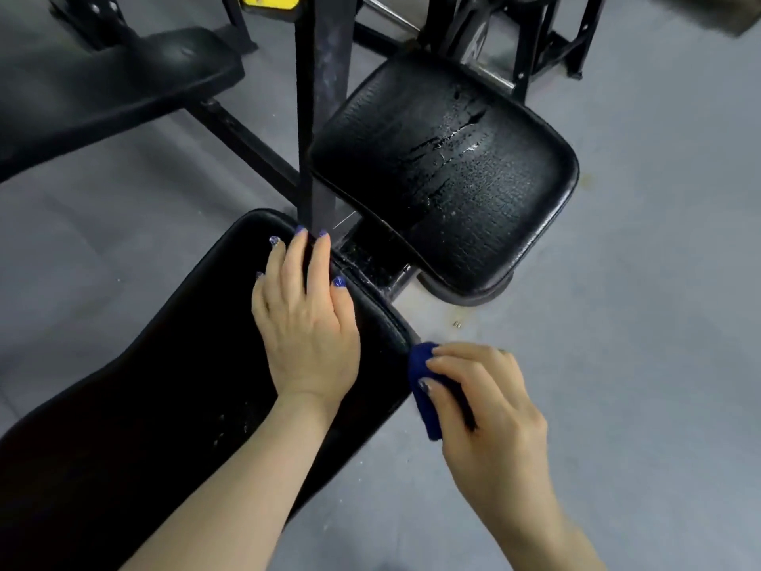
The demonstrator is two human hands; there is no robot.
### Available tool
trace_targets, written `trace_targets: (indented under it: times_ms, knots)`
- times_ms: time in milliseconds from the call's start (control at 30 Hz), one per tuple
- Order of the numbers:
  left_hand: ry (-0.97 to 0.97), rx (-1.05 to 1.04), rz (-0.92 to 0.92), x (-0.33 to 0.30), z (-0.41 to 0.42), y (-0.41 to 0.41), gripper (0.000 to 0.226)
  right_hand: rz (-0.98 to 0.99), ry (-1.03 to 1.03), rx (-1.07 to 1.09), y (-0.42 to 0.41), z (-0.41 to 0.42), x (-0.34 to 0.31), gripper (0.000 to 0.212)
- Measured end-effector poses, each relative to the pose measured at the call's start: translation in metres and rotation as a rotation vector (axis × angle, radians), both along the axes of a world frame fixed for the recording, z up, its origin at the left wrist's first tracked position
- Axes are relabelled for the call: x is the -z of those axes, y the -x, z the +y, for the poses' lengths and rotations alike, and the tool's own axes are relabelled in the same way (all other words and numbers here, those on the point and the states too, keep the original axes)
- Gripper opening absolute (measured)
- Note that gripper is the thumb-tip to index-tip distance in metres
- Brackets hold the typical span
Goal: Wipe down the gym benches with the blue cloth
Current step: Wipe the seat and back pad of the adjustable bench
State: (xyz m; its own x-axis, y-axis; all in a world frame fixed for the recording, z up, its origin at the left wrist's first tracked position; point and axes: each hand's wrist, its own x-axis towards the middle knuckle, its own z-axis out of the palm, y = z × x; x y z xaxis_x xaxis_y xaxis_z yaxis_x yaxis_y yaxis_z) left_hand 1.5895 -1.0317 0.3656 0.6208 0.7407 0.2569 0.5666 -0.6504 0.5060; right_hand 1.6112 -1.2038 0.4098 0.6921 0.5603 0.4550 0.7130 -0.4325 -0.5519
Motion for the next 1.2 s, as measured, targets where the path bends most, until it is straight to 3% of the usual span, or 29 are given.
trace_targets:
  times_ms: [133,233,333,433,567,700,767,900,1200]
  knots:
    - [-0.072,0.037,0.079,0.002,0.002,0.002,0.050,-0.279,0.045,-0.129,-0.039,0.036,-0.034,0.008]
    - [-0.059,0.024,0.072,0.003,0.003,0.002,0.050,-0.450,0.209,-0.264,-0.061,0.067,-0.031,0.007]
    - [-0.055,0.030,0.049,0.003,0.004,0.004,0.049,-0.519,0.359,-0.287,-0.079,0.076,-0.022,0.016]
    - [-0.041,0.041,0.036,0.004,0.006,0.004,0.047,-0.531,0.413,-0.276,-0.082,0.057,-0.020,0.007]
    - [-0.014,0.052,0.046,0.004,0.006,0.005,0.045,-0.388,0.235,-0.150,-0.071,0.001,-0.023,0.008]
    - [0.070,0.035,0.079,-0.010,-0.002,0.001,0.050,-0.114,-0.069,0.346,-0.060,-0.026,-0.032,0.015]
    - [0.162,-0.029,0.090,-0.019,-0.018,-0.008,0.056,0.030,-0.180,0.455,-0.057,-0.020,-0.028,0.020]
    - [0.095,-0.138,0.177,-0.017,-0.049,-0.020,0.067,0.216,-0.365,0.537,-0.050,0.008,-0.011,0.023]
    - [0.004,-0.185,0.219,-0.007,-0.046,-0.026,0.070,0.323,-0.628,0.562,-0.052,0.042,0.011,0.022]
